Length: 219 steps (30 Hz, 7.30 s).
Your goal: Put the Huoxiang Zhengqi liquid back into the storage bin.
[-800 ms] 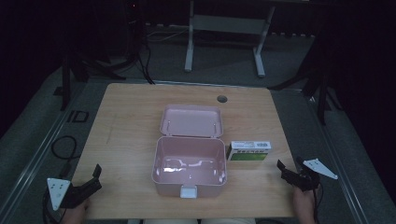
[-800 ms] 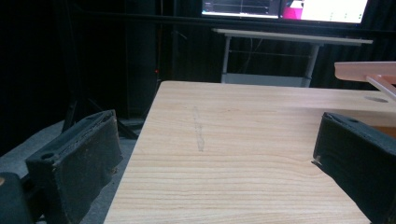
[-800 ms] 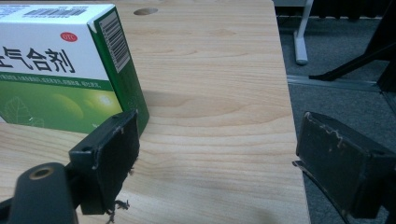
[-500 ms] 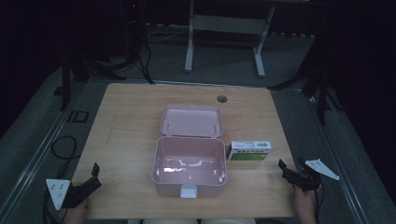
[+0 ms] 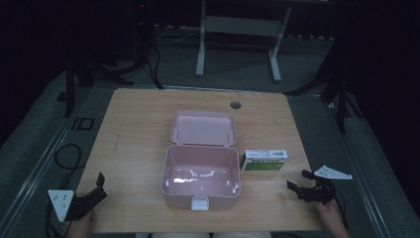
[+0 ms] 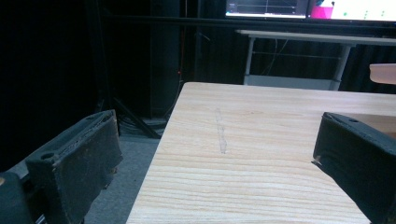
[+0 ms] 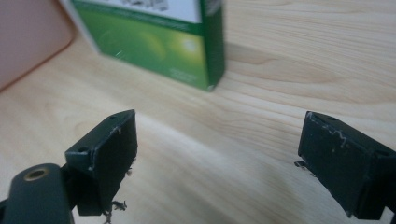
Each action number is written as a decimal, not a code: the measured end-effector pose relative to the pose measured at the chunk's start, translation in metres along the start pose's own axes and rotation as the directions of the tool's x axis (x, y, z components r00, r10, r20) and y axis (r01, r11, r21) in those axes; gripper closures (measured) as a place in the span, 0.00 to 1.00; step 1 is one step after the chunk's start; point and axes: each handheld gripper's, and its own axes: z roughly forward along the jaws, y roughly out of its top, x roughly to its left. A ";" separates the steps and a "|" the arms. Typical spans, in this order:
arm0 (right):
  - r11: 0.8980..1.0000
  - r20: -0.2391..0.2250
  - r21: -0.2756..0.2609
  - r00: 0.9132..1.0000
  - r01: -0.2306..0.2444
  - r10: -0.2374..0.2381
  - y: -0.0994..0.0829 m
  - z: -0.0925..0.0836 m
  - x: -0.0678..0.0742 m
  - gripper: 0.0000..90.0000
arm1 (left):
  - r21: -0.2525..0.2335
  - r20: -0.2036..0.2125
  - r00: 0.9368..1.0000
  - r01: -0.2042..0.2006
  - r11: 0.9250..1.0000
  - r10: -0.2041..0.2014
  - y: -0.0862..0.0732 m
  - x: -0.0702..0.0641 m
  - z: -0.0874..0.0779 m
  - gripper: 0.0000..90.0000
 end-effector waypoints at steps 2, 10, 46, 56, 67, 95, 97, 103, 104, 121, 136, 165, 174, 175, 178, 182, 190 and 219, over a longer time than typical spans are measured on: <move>0.998 -0.022 0.022 0.998 0.059 -0.058 0.006 -0.002 0.005 0.14 | 0.003 0.008 1.000 -0.002 1.000 0.002 0.000 0.000 0.000 0.01; 0.959 -0.221 0.171 0.957 0.226 -0.187 0.028 -0.004 0.023 0.15 | 0.007 0.014 1.000 -0.014 1.000 0.014 0.000 -0.001 0.001 0.01; 0.335 -0.574 0.620 0.702 0.709 -0.422 0.102 0.041 0.103 0.15 | 0.020 0.036 0.998 -0.052 0.998 0.052 -0.001 -0.005 0.002 0.01; 0.269 -0.604 0.606 0.653 0.749 -0.458 0.127 0.051 0.114 0.18 | 0.017 0.033 0.998 -0.061 0.998 0.060 -0.002 -0.006 0.002 0.01; 0.288 -0.604 0.536 0.599 0.793 -0.525 0.176 0.046 0.112 0.26 | 0.022 0.036 0.998 -0.060 0.998 0.059 -0.002 -0.006 0.002 0.01; 0.274 -0.569 0.591 0.632 0.759 -0.526 0.207 0.109 0.075 0.43 | 0.029 0.047 0.997 -0.058 0.998 0.056 -0.001 -0.005 0.003 0.01; 0.262 -0.573 0.596 0.630 0.759 -0.523 0.205 0.114 0.074 0.44 | 0.029 0.047 0.997 -0.059 0.998 0.057 -0.001 -0.005 0.003 0.01; 0.248 -0.586 0.601 0.630 0.760 -0.510 0.198 0.124 0.075 0.54 | 0.031 0.047 0.997 -0.060 0.998 0.058 -0.001 -0.005 0.003 0.01; 0.248 -0.586 0.601 0.630 0.760 -0.510 0.198 0.124 0.075 0.54 | 0.031 0.047 0.997 -0.060 0.998 0.058 -0.001 -0.005 0.003 0.01; 0.255 -0.588 0.616 0.651 0.745 -0.480 0.200 0.109 0.085 0.69 | 0.030 0.045 0.997 -0.064 0.998 0.062 -0.001 -0.006 0.003 0.01; 0.279 -0.580 0.655 0.704 0.702 -0.409 0.189 0.082 0.096 0.69 | 0.032 0.041 0.997 -0.064 0.997 0.063 -0.001 -0.006 0.003 0.01; 0.255 -0.579 0.629 0.661 0.735 -0.478 0.262 0.012 0.164 0.69 | 0.039 0.039 0.997 -0.072 0.997 0.070 -0.001 -0.007 0.003 0.01; 0.247 -0.594 0.598 0.628 0.763 -0.503 0.287 0.011 0.199 0.69 | 0.037 0.040 0.997 -0.072 0.997 0.070 -0.001 -0.007 0.003 0.01; 0.247 -0.594 0.599 0.629 0.762 -0.502 0.289 0.011 0.203 0.69 | 0.036 0.040 0.997 -0.072 0.997 0.071 -0.001 -0.007 0.003 0.01; 0.236 -0.606 0.587 0.613 0.775 -0.507 0.293 0.014 0.215 0.69 | 0.036 0.041 0.997 -0.071 0.997 0.070 -0.001 -0.007 0.003 0.01; 0.235 -0.613 0.576 0.603 0.783 -0.510 0.299 0.019 0.230 0.69 | 0.038 0.041 0.997 -0.071 0.997 0.069 -0.001 -0.007 0.003 0.01; 0.221 -0.634 0.543 0.568 0.810 -0.525 0.307 0.035 0.263 0.69 | 0.036 0.043 0.996 -0.075 0.997 0.073 -0.001 -0.007 0.003 0.01; 0.169 -0.682 0.541 0.547 0.824 -0.485 0.255 0.120 0.297 0.69 | 0.031 0.050 0.996 -0.072 0.997 0.070 -0.001 -0.007 0.003 0.01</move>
